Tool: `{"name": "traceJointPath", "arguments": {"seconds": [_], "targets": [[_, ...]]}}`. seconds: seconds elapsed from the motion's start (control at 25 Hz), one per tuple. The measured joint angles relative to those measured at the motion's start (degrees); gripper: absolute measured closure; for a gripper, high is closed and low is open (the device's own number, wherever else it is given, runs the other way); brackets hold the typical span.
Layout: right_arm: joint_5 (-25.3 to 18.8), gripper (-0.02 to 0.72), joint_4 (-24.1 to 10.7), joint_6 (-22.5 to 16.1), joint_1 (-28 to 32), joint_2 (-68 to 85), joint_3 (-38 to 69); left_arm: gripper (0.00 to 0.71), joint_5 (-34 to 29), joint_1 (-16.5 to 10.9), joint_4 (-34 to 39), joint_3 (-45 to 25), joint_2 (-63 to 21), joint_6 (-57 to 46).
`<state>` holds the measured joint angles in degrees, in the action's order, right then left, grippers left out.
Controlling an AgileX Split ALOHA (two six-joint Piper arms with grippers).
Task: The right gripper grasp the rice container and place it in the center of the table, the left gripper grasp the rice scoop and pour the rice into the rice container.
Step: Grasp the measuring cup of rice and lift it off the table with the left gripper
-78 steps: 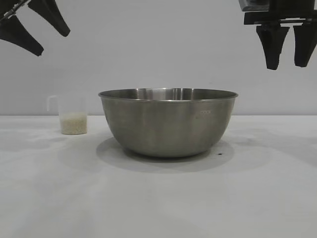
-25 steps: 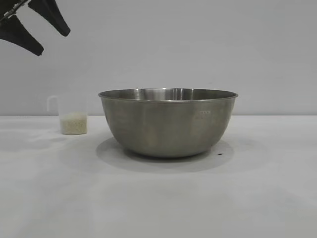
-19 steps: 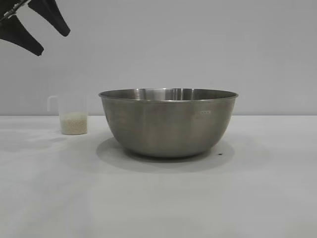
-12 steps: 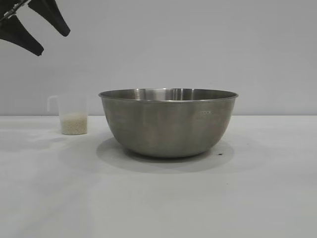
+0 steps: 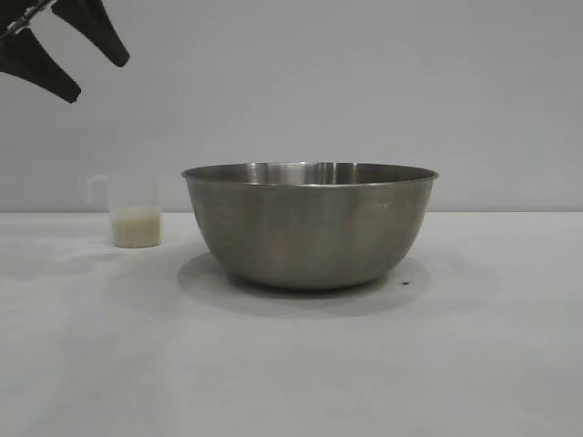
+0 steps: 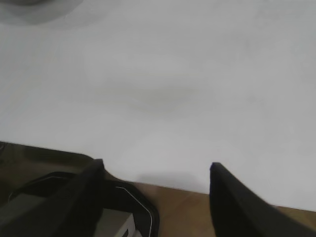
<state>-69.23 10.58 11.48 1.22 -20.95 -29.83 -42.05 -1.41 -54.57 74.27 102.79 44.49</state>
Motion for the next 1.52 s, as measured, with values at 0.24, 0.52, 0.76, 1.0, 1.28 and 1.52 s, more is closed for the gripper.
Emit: {"name": "traceJointPath", "arguments": {"seconds": [0.24,0.52,0.76,1.0,1.28,1.52], "targets": [[3.57,0.301,0.0,-0.22,0.0,0.13,1.68,0.259,-0.49,0.0,0.1,0.0,0.0,0.0],[4.17,0.301,0.0,-0.22,0.0,0.13,1.78,0.259,-0.89,0.0,0.1,0.0,0.0,0.0],[4.17,0.301,0.0,-0.22,0.0,0.13,1.78,0.259,-0.99,0.0,0.1,0.0,0.0,0.0],[4.17,0.301,0.1,-0.22,0.0,4.19,1.82,0.259,-0.93,0.0,0.1,0.0,0.0,0.0],[4.06,0.301,0.1,-0.22,0.0,14.8,1.82,0.259,-0.93,0.0,0.1,0.0,0.0,0.0],[3.71,0.301,0.1,-0.22,0.0,21.29,1.82,0.259,-0.93,0.0,0.1,0.0,0.0,0.0]]}}
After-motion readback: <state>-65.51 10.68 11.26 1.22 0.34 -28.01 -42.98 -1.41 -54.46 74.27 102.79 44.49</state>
